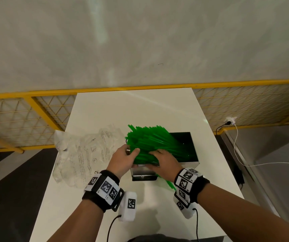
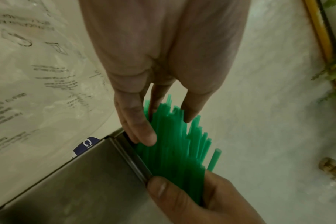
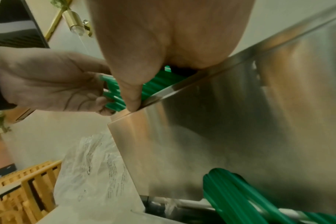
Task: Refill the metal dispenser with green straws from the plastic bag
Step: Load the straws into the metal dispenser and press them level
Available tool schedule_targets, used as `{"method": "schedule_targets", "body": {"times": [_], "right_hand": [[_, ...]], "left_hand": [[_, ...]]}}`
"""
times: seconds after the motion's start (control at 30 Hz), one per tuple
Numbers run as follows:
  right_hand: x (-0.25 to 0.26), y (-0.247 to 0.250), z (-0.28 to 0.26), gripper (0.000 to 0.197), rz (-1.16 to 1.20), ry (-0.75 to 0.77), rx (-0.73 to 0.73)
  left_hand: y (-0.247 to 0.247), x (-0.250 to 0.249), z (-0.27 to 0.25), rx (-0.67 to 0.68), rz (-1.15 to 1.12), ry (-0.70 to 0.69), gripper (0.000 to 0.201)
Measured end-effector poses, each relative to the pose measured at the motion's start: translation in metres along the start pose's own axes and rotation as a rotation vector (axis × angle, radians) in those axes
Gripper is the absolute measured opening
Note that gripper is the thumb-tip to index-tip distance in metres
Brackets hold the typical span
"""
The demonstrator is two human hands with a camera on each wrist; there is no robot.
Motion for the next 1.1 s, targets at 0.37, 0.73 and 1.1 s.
{"method": "schedule_targets", "body": {"times": [0.37,0.73,1.1], "right_hand": [[0.002,-0.003,0.009,0.030,0.262,-0.068,0.114],[-0.001,-0.007,0.016,0.030,0.369,-0.088,0.172],[0.025,0.017,0.014,0.041,0.132,0.045,0.121]], "left_hand": [[0.014,-0.007,-0.001,-0.080,0.084,-0.129,0.040],[0.032,-0.011,-0.008,-0.111,0.151,-0.206,0.011],[0.012,-0.015,-0.014,0.074,-0.025,-0.181,0.018]]}}
Point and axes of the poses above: each hand's wrist, its own z-axis towards the middle knuckle, its own y-axis out of the back of the hand, x = y × z, the point moved 8 cm from there along z, towards the middle knuckle, and after that the axes turned 7 degrees about y, right-handed, at the moved point
